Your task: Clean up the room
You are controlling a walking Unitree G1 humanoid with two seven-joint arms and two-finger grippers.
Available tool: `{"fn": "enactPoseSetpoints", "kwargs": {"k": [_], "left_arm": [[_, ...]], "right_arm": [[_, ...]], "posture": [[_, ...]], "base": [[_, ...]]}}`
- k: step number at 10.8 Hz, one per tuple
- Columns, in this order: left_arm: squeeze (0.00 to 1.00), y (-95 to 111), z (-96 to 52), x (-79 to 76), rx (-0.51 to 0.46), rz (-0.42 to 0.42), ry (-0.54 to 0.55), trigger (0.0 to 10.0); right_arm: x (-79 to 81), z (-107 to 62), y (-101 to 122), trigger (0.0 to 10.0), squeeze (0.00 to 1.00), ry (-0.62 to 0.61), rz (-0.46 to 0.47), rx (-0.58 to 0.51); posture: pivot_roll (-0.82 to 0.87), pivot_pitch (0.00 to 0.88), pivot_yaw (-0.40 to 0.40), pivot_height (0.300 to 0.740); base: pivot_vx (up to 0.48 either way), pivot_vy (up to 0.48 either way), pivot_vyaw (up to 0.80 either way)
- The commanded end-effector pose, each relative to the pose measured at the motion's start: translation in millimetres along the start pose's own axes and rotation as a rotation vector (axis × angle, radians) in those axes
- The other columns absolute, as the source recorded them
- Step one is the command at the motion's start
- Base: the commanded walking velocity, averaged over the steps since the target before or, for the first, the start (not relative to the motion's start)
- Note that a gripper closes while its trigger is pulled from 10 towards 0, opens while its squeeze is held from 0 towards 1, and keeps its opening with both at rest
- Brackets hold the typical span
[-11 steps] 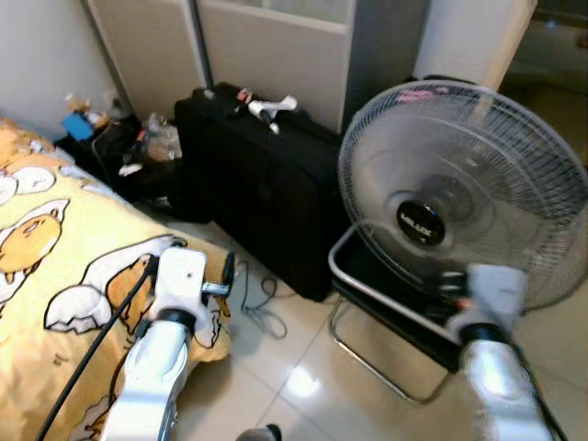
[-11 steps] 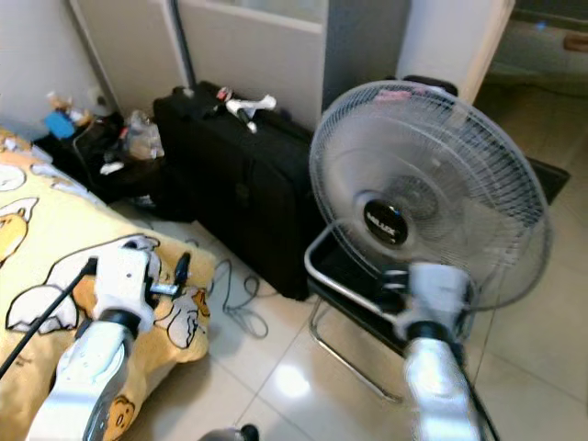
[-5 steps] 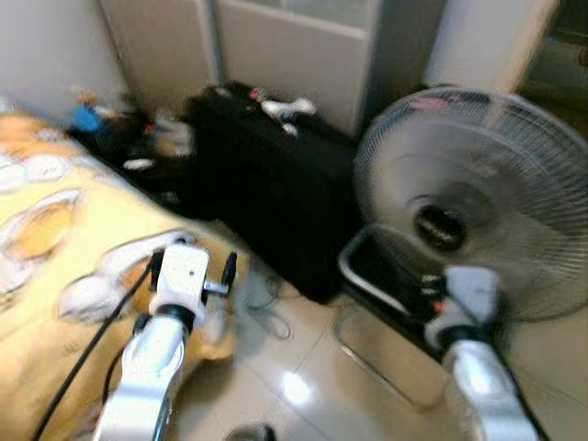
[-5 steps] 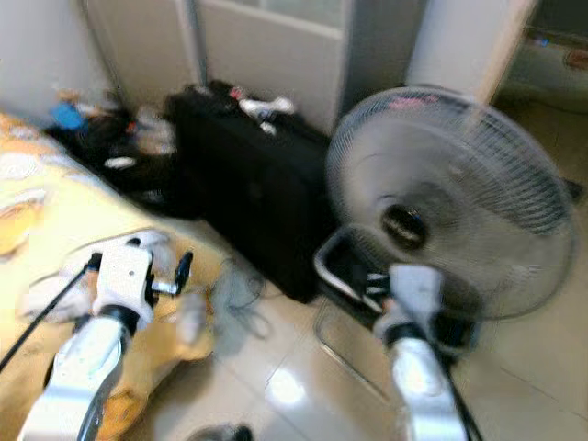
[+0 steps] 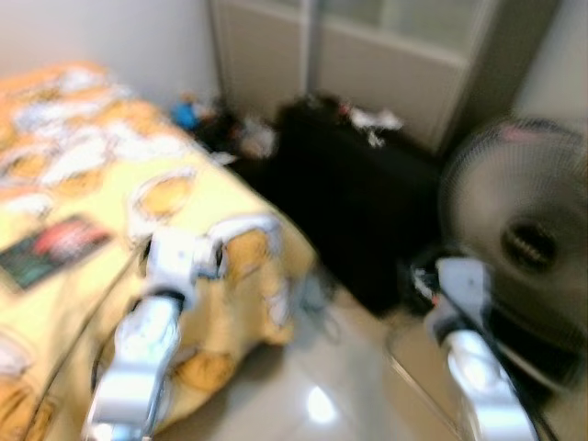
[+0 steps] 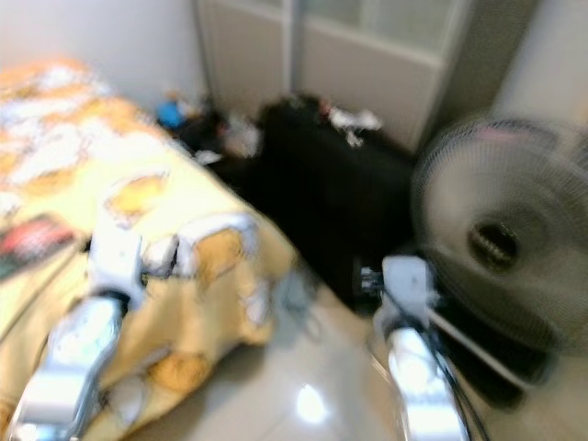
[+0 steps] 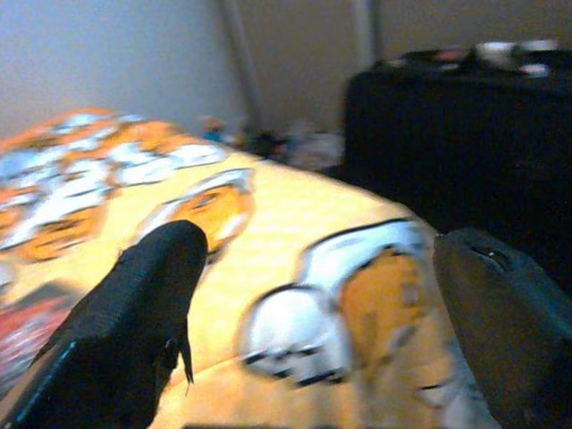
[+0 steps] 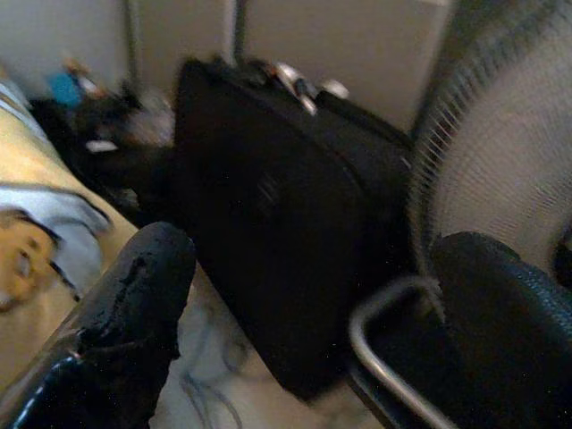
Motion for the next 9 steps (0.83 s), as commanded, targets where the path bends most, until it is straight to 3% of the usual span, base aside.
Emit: {"fn": "enactPoseSetpoints", "kwargs": {"k": [1,2,4,5,7,8,9], "left_arm": [[0.00,-2,3.6,-7.8,0.012,0.007,-0.026,10.0],[0.00,3,6.2,-6.3,0.003,-0.008,-0.029,10.0],[0.00,-3,3.3,-6.1,0.024,-0.017,-0.030,10.0],[0.00,-3,3.4,-4.1,0.021,-0.016,-0.024,10.0],[0.00,0,4.0,-1.3,0.010,-0.016,-0.012,10.0],[0.00,2,4.3,-0.1,0.006,-0.013,-0.008,10.0],[0.00,1,4.0,1.1,0.009,-0.015,-0.008,10.0]], "right_arm": [[-4.7,1.8,-15,10.0,0.00,-0.050,0.054,0.083],[5.0,6.7,-15,10.0,0.00,-0.046,0.027,0.114],[9.0,11.4,-1,10.0,0.00,-0.002,0.203,0.042],[-2.8,14.5,3,10.0,0.00,-0.098,0.071,-0.007],[1.0,13.0,-5,10.0,0.00,-0.032,0.152,0.063],[1.0,13.4,-2,10.0,0.00,-0.010,0.175,0.035],[0.8,13.5,-1,10.0,0.00,-0.011,0.140,0.029]], "posture": [[0.04,0.000,0.008,0.740],[0.04,0.000,0.020,0.740],[0.04,0.000,0.040,0.740],[0.04,0.000,0.040,0.740],[0.06,0.000,0.028,0.740],[0.06,0.000,0.029,0.740],[0.05,0.000,0.039,0.740]], "base": [[0.000,0.304,0.00],[0.000,0.289,0.00],[0.000,0.294,0.00],[0.000,0.285,0.00],[0.000,0.281,0.00],[0.000,0.281,0.00],[0.000,0.281,0.00]]}}
Point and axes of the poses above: a point about 5 cm out from each wrist's last joint towards the gripper, its own z axis pointing out of the wrist towards the gripper, its own y axis along the axis of the wrist's last joint, x = y × z, the point moved 4 cm from there along z, pointing out of the wrist towards the gripper, and after that the axes turned 7 degrees about -z, right-handed, at the moved point
